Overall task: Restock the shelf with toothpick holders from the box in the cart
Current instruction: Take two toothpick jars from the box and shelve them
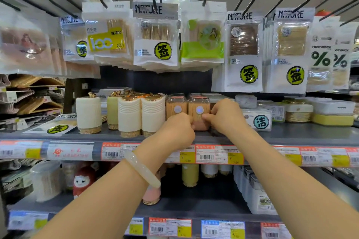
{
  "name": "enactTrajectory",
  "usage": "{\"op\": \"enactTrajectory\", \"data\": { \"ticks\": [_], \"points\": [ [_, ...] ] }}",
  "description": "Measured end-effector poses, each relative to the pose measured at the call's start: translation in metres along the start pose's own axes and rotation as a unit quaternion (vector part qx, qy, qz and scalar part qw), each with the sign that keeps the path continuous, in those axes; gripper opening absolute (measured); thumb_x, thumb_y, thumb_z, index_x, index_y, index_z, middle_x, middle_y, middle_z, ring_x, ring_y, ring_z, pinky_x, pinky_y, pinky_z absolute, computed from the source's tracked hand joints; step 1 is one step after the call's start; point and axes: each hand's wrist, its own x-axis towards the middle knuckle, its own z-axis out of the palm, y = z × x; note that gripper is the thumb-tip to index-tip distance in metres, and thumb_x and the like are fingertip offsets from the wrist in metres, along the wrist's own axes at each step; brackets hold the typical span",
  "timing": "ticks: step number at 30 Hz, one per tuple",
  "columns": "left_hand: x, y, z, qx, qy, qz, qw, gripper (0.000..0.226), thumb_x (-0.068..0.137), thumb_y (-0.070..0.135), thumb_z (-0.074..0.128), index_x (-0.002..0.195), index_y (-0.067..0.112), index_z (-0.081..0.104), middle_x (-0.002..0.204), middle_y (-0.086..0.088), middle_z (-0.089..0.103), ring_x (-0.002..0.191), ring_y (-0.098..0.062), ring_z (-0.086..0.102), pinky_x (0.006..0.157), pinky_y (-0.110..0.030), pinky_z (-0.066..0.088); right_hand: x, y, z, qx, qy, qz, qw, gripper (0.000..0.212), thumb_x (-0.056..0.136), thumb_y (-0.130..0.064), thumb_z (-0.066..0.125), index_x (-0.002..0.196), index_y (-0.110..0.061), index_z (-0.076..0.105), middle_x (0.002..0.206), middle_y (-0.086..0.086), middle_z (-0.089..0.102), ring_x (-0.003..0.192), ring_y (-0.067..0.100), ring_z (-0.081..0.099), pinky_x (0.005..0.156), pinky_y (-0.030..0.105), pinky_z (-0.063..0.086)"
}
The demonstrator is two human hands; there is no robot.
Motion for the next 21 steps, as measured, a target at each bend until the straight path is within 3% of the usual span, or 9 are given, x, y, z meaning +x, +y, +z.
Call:
{"op": "enactTrajectory", "data": {
  "ticks": [7, 12, 14, 18, 21],
  "points": [
    [0.009, 0.001, -0.003, 0.038, -0.016, -0.008, 0.999, 0.031, 0.097, 0.011, 0.043, 0.125, 0.010, 0.057, 0.121, -0.010, 0.060, 0.107, -0.025, 0.057, 0.090, -0.031, 0.048, 0.003, 0.003, 0.004, -0.001, -0.005, 0.014, 1.000, 0.045, 0.087, -0.037, 0.065, 0.057, -0.014, 0.041, 0.057, 0.001, 0.039, 0.069, 0.024, 0.046, 0.046, 0.025, 0.022],
    [0.012, 0.000, -0.001, 0.049, -0.006, -0.011, 0.999, 0.025, 0.097, 0.011, 0.044, 0.116, 0.008, 0.060, 0.109, -0.012, 0.062, 0.092, -0.023, 0.058, 0.071, -0.027, 0.045, 0.005, 0.002, 0.008, 0.002, -0.008, 0.022, 1.000, 0.037, 0.086, -0.038, 0.066, 0.065, -0.012, 0.049, 0.060, 0.002, 0.043, 0.072, 0.023, 0.048, 0.056, 0.026, 0.032],
    [0.011, -0.001, 0.000, 0.050, -0.007, -0.006, 0.999, 0.024, 0.097, 0.011, 0.044, 0.114, 0.008, 0.060, 0.107, -0.011, 0.063, 0.093, -0.023, 0.059, 0.072, -0.027, 0.047, 0.005, 0.001, 0.007, 0.000, -0.006, 0.023, 1.000, 0.034, 0.086, -0.038, 0.066, 0.071, -0.010, 0.054, 0.066, 0.004, 0.048, 0.073, 0.023, 0.049, 0.061, 0.028, 0.034],
    [0.008, -0.004, 0.001, 0.034, 0.002, 0.011, 0.999, 0.021, 0.096, 0.012, 0.046, 0.110, 0.009, 0.062, 0.102, -0.009, 0.062, 0.089, -0.022, 0.058, 0.071, -0.028, 0.047, 0.001, 0.000, 0.005, -0.004, -0.009, 0.024, 1.000, 0.037, 0.085, -0.038, 0.067, 0.066, -0.010, 0.051, 0.060, 0.002, 0.043, 0.071, 0.023, 0.048, 0.051, 0.026, 0.029],
    [0.005, -0.005, 0.000, 0.020, 0.026, 0.029, 0.999, 0.019, 0.097, 0.020, 0.048, 0.108, 0.011, 0.061, 0.095, -0.007, 0.060, 0.084, -0.018, 0.054, 0.068, -0.027, 0.043, -0.006, -0.001, -0.001, -0.018, -0.010, 0.010, 1.000, 0.031, 0.085, -0.034, 0.067, 0.068, -0.010, 0.056, 0.060, 0.000, 0.045, 0.072, 0.021, 0.049, 0.061, 0.027, 0.034]
  ]
}}
